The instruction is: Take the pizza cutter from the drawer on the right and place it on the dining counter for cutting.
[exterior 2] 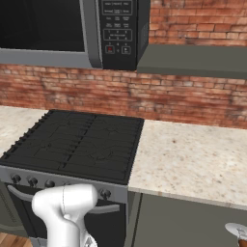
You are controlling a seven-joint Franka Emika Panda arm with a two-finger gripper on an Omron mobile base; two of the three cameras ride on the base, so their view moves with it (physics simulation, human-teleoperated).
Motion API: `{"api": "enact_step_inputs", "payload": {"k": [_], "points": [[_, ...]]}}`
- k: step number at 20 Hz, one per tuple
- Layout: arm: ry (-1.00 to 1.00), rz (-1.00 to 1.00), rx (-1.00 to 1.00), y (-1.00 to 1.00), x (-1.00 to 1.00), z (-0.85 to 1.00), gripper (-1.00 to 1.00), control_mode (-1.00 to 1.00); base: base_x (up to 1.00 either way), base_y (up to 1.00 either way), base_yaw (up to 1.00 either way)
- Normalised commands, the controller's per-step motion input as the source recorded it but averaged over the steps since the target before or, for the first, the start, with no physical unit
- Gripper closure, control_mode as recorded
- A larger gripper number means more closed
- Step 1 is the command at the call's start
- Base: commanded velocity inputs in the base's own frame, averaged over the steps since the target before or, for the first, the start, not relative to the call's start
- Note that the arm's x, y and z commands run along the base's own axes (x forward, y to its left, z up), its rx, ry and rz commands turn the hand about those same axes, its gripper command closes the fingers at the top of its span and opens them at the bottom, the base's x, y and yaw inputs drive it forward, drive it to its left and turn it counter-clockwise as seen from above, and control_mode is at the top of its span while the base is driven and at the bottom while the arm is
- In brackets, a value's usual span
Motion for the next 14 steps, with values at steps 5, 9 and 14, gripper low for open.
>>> {"api": "enact_step_inputs", "payload": {"k": [5, 9, 14], "points": [[0.01, 0.0, 0.0, 0.01, -0.59, 1.0, -1.0, -1.0, 0.0, 0.0, 0.0], [0.0, 0.0, 0.0, 0.01, -0.61, 1.0, -1.0, -1.0, 0.0, 0.0, 0.0], [0.0, 0.0, 0.0, 0.27, -0.31, 1.0, -1.0, -1.0, 0.0, 0.0, 0.0]]}}
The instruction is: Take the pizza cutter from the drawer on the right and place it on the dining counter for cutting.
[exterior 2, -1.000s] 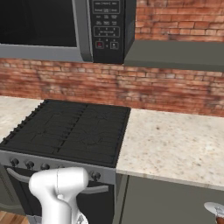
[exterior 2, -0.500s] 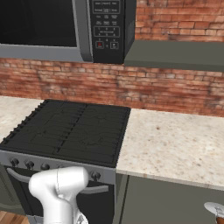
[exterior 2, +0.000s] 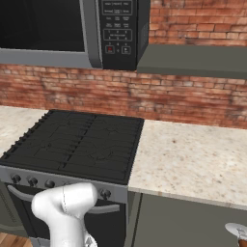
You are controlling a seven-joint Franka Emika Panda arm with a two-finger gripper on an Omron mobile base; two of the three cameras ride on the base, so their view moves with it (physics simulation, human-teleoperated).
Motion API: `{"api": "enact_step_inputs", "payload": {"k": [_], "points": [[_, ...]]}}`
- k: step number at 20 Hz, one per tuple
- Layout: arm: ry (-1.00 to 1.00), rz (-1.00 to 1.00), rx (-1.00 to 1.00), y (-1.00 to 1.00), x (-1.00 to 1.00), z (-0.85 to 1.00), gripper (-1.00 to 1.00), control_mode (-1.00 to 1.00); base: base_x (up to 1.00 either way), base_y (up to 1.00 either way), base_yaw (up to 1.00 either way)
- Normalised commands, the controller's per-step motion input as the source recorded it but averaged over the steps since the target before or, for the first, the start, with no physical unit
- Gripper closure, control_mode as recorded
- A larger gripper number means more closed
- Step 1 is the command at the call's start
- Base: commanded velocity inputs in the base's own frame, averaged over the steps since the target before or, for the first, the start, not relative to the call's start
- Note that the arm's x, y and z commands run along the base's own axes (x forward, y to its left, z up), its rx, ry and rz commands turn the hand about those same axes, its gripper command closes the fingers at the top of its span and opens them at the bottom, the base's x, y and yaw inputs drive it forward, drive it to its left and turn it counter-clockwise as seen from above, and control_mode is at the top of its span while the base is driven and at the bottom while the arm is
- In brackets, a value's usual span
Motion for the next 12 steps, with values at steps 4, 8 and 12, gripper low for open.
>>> {"api": "enact_step_inputs", "payload": {"k": [4, 8, 12], "points": [[0.05, 0.0, -0.02, 0.59, -0.01, 0.94, -1.0, -1.0, 0.0, 0.0, 0.0], [0.09, 0.01, -0.06, 0.8, 0.0, 0.66, -1.0, -1.0, 0.0, 0.0, 0.0], [0.09, 0.04, -0.04, 0.73, 0.0, 0.59, -1.0, -1.0, 0.0, 0.0, 0.0]]}}
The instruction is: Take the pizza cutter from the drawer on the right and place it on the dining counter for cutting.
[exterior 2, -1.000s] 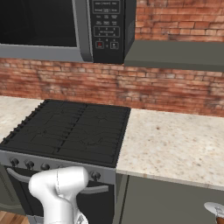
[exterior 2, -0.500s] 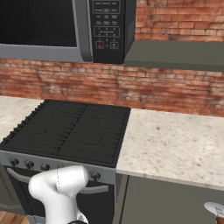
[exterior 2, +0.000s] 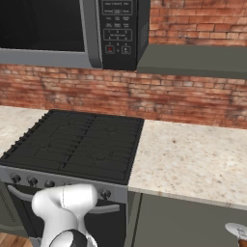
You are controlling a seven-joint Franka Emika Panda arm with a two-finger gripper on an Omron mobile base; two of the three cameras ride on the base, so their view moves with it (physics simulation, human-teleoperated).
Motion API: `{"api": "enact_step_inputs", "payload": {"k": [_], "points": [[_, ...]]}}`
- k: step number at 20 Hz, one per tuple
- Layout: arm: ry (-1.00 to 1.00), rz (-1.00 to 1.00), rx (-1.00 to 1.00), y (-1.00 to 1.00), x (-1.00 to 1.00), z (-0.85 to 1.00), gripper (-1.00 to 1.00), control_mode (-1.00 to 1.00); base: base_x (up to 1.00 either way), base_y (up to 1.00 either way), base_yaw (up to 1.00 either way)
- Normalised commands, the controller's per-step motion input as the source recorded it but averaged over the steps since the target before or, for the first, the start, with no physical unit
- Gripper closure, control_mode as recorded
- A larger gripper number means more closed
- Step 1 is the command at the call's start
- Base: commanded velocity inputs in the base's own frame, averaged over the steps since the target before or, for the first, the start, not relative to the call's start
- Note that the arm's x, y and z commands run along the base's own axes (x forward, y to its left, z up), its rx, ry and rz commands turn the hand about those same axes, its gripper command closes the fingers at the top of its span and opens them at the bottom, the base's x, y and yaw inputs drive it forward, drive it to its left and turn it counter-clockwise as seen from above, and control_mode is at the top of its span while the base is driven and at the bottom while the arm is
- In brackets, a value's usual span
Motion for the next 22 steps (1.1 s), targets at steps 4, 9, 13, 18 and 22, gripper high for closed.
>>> {"api": "enact_step_inputs", "payload": {"k": [4, 9, 13, 18, 22], "points": [[0.09, 0.02, -0.03, 0.72, 0.01, 0.57, -1.0, -1.0, 0.0, 0.0, 0.0], [0.11, 0.01, -0.06, 0.76, 0.1, 0.49, -1.0, -1.0, 0.0, 0.0, 0.0], [0.11, 0.0, -0.06, 0.76, 0.27, 0.46, -1.0, -1.0, 0.0, 0.0, 0.0], [0.1, 0.0, -0.06, 0.59, 0.48, 0.43, -1.0, -1.0, 0.0, 0.0, 0.0], [0.12, 0.0, -0.08, 0.5, 0.58, 0.35, -1.0, -1.0, 0.0, 0.0, 0.0]]}}
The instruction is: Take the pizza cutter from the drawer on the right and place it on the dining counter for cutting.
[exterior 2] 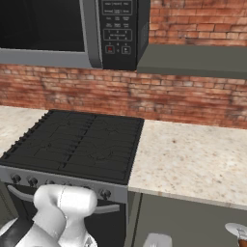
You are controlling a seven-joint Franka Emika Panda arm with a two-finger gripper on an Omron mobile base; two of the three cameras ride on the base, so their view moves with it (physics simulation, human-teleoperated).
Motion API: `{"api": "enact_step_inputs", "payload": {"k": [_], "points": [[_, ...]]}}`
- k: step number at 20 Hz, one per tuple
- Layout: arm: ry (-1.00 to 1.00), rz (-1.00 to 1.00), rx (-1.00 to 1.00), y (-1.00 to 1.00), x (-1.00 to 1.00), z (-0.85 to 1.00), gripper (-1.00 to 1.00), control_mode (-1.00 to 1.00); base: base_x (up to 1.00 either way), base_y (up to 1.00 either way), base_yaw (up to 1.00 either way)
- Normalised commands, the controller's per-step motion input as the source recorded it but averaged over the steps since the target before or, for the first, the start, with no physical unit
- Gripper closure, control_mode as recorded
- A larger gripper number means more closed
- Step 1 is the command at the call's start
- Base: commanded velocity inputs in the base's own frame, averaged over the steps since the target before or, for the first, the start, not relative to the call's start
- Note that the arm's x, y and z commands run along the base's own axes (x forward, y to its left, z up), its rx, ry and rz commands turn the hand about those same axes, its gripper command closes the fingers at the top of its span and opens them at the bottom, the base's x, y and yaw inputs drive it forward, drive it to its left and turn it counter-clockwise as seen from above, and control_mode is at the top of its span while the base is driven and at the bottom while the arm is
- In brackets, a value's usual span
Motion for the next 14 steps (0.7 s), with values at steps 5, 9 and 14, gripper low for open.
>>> {"api": "enact_step_inputs", "payload": {"k": [5, 9, 14], "points": [[0.16, 0.0, -0.06, 0.6, 0.78, 0.32, -1.0, -1.0, 0.0, 0.0, 0.0], [0.19, 0.0, -0.07, 0.71, 0.89, 0.24, -1.0, -1.0, 0.0, 0.0, 0.0], [0.18, 0.02, -0.07, 0.42, 0.73, 0.09, -1.0, -1.0, 0.0, 0.0, 0.0]]}}
